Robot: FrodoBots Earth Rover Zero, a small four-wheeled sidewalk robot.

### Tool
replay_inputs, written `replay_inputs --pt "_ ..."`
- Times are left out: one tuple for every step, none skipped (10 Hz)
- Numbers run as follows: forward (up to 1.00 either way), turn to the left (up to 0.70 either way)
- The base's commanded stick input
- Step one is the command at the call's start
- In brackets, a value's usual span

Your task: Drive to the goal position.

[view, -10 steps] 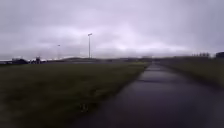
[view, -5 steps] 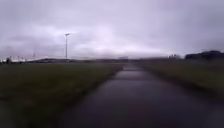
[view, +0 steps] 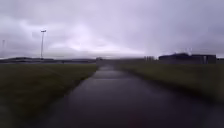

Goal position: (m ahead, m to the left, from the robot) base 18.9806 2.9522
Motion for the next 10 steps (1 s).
replay_inputs --pt "0.78 0.00" --pt "1.00 -0.12" --pt "1.00 -0.19" --pt "1.00 -0.21" --pt "1.00 -0.18" --pt "1.00 0.00" --pt "1.00 0.00" --pt "1.00 0.00" --pt "1.00 0.00" --pt "1.00 0.00"
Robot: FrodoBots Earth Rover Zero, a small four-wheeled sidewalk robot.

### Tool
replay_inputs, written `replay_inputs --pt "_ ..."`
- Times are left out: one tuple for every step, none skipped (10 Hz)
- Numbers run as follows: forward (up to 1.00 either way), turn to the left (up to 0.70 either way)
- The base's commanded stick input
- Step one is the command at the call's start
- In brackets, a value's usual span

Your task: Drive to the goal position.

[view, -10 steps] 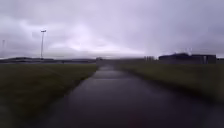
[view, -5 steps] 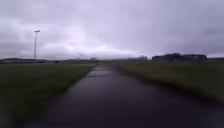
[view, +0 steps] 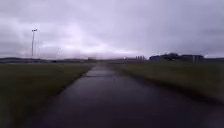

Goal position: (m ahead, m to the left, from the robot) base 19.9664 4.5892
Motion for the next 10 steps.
replay_inputs --pt "1.00 0.00" --pt "1.00 0.00" --pt "1.00 0.00" --pt "1.00 0.00" --pt "1.00 0.00" --pt "1.00 0.00" --pt "1.00 0.05" --pt "1.00 0.24" --pt "1.00 0.40" --pt "1.00 0.40"
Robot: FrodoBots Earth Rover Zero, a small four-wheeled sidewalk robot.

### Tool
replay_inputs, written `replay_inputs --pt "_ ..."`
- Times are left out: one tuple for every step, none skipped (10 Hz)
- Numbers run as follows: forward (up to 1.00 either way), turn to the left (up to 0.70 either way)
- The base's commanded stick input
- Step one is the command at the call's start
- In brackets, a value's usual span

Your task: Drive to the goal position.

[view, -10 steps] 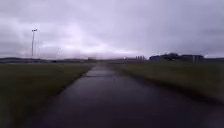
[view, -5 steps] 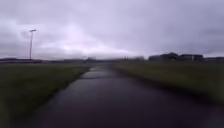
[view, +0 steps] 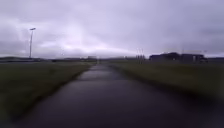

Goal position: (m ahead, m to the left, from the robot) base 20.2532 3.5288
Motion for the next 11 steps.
replay_inputs --pt "1.00 0.40" --pt "1.00 0.15" --pt "1.00 0.02" --pt "1.00 0.00" --pt "1.00 0.00" --pt "1.00 0.00" --pt "1.00 0.00" --pt "1.00 0.00" --pt "1.00 0.00" --pt "1.00 0.00" --pt "1.00 0.00"
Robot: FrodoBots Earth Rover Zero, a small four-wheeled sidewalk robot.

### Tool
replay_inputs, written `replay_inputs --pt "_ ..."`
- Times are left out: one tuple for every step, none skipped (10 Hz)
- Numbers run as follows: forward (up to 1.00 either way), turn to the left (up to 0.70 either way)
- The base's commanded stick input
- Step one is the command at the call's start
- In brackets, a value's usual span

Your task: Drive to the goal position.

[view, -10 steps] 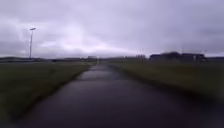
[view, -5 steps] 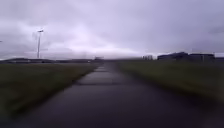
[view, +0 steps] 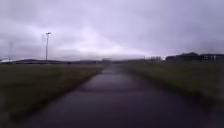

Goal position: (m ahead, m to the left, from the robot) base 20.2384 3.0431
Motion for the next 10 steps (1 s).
replay_inputs --pt "1.00 0.00" --pt "1.00 0.00" --pt "0.99 0.00" --pt "0.99 0.00" --pt "0.99 0.00" --pt "0.99 0.00" --pt "1.00 0.00" --pt "1.00 0.00" --pt "1.00 -0.11" --pt "1.00 -0.19"
